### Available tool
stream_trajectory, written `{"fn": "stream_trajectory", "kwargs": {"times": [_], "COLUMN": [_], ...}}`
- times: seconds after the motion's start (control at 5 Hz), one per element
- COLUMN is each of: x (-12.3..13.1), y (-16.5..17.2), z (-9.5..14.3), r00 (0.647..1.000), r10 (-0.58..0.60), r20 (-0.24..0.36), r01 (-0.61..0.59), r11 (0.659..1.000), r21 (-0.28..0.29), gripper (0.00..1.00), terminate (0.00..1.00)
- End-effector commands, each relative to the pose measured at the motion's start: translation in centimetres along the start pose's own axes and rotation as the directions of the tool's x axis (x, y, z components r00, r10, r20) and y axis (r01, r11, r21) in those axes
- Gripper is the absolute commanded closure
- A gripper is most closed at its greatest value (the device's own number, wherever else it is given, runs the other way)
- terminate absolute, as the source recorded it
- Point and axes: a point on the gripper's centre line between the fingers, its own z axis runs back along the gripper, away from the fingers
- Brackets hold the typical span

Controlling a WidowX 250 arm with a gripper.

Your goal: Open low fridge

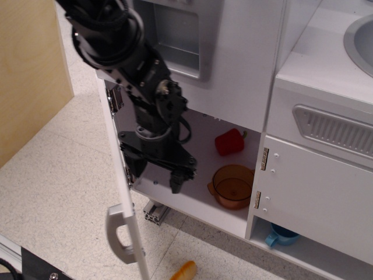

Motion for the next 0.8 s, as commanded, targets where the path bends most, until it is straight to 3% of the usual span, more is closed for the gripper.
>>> {"fn": "stream_trajectory", "kwargs": {"times": [0.0, 0.4, 0.6], "x": [0.7, 1.3, 1.3], "y": [3.7, 6.3, 7.9], "z": [1.3, 2.2, 2.8], "r00": [0.998, 1.0, 0.998], "r10": [0.052, 0.007, -0.051], "r20": [0.042, -0.004, 0.021], "r01": [-0.052, -0.007, 0.052], "r11": [0.999, 0.998, 0.995], "r21": [0.013, -0.06, -0.089], "gripper": [0.0, 0.0, 0.0], "terminate": [0.0, 0.0, 0.0]}}
